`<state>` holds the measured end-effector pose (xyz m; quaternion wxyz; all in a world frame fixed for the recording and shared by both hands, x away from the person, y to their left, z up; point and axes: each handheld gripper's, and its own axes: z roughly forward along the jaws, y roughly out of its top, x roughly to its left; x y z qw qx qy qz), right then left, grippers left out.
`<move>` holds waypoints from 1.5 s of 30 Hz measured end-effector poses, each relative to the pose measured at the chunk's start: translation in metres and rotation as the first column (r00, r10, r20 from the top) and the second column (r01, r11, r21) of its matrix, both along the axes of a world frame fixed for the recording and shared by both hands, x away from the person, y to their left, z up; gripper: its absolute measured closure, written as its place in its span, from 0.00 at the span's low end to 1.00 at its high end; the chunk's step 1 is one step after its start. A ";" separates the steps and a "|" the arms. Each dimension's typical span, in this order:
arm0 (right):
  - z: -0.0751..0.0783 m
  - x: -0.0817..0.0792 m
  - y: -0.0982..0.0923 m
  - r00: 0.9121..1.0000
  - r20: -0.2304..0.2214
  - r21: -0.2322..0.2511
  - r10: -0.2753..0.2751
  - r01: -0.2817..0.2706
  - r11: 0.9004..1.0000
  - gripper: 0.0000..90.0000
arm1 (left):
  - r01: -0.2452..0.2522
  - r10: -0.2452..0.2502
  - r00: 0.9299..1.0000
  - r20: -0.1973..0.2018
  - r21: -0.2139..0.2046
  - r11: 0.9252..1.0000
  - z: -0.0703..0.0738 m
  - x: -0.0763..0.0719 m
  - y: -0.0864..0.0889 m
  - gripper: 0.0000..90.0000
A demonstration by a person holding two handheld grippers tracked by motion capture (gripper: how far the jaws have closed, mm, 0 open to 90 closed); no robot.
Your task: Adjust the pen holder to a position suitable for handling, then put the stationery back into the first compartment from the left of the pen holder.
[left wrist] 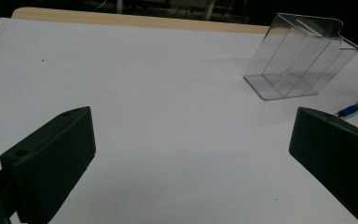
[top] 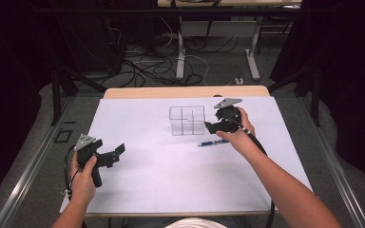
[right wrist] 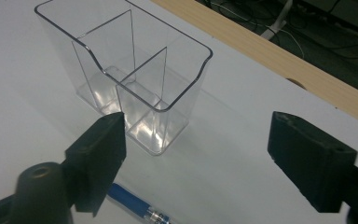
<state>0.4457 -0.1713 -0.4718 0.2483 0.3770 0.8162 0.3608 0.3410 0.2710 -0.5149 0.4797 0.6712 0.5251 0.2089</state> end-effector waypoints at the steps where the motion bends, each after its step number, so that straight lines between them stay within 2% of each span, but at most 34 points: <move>1: 0.001 -0.001 0.000 1.000 0.011 -0.003 -0.001 0.001 1.000 0.18 | 0.000 0.000 1.000 0.004 0.000 1.000 0.000 0.000 0.000 0.00; 5: 0.003 -0.002 -0.003 1.000 0.027 0.007 -0.004 0.004 1.000 0.17 | 0.001 -0.001 1.000 0.000 0.000 1.000 0.000 0.000 0.000 0.00; 10: 0.004 -0.003 -0.005 1.000 0.002 -0.009 0.000 0.000 1.000 0.12 | 0.001 -0.001 1.000 0.001 0.003 1.000 0.000 0.000 0.000 0.00; 15: 0.004 -0.005 -0.006 1.000 -0.008 -0.050 0.019 -0.019 0.999 0.06 | 0.005 -0.005 1.000 0.006 0.015 1.000 0.001 0.000 -0.001 0.00; 21: 0.005 -0.006 -0.005 0.998 0.017 -0.144 0.054 -0.051 0.988 0.02 | 0.007 -0.007 1.000 0.008 0.017 1.000 0.001 0.000 -0.001 0.00; 23: 0.004 -0.007 -0.004 0.997 0.029 -0.175 0.074 -0.067 0.982 0.02 | 0.009 -0.009 1.000 0.007 0.018 1.000 0.001 0.000 -0.001 0.00; 27: 0.005 -0.008 -0.003 0.995 0.011 -0.251 0.102 -0.096 0.963 0.02 | 0.010 -0.010 1.000 0.003 0.020 1.000 0.001 -0.001 -0.001 0.00; 30: 0.004 -0.009 -0.001 0.993 0.006 -0.286 0.121 -0.115 0.951 0.04 | 0.006 -0.006 1.000 0.004 0.016 1.000 0.000 -0.001 -0.001 0.00; 35: 0.004 -0.010 0.002 0.984 -0.003 -0.339 0.179 -0.169 0.925 0.10 | 0.007 -0.007 1.000 0.008 0.020 1.000 0.001 -0.001 -0.001 0.00; 38: 0.005 -0.011 0.004 0.978 -0.006 -0.367 0.207 -0.195 0.910 0.18 | 0.006 -0.006 1.000 0.009 0.020 1.000 0.001 -0.001 -0.001 0.00; 39: 0.005 -0.012 0.005 0.977 -0.015 -0.368 0.215 -0.205 0.907 0.17 | 0.008 -0.008 1.000 0.006 0.021 1.000 0.001 -0.001 -0.001 0.00; 41: 0.004 -0.012 0.006 0.971 -0.015 -0.395 0.239 -0.225 0.891 0.18 | 0.005 -0.005 1.000 0.005 0.016 1.000 0.001 -0.001 -0.001 0.00; 45: 0.001 -0.013 0.008 0.962 -0.032 -0.420 0.269 -0.258 0.870 0.21 | 0.007 -0.007 1.000 0.005 0.021 1.000 0.001 -0.001 -0.001 0.00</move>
